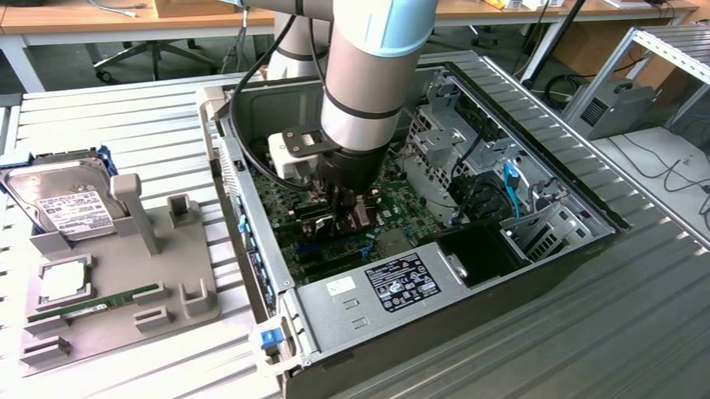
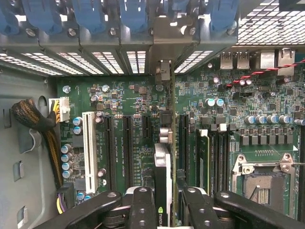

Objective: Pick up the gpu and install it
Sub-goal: 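Insert the gpu into the slot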

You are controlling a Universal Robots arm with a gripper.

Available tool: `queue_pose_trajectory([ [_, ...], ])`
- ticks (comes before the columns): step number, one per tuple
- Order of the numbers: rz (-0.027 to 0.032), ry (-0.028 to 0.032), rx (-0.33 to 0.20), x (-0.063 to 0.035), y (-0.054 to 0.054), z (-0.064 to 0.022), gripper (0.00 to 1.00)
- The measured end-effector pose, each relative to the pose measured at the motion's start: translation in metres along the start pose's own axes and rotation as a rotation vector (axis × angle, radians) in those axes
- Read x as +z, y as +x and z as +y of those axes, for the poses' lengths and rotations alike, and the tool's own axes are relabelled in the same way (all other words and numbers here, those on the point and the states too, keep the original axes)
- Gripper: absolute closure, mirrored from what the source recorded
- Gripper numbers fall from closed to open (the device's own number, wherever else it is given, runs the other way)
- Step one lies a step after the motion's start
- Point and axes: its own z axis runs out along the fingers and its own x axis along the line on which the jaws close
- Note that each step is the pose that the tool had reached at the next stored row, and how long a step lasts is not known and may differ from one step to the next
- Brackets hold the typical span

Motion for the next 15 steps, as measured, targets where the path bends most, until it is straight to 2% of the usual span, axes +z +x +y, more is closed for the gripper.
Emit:
queue_pose_trajectory([
  [13,0.0005,0.0001,0.003,0.0,-0.0012,0.0,0.73],
  [15,0.0026,0.0002,0.003,0.0001,-0.0025,0.0,0.73],
])
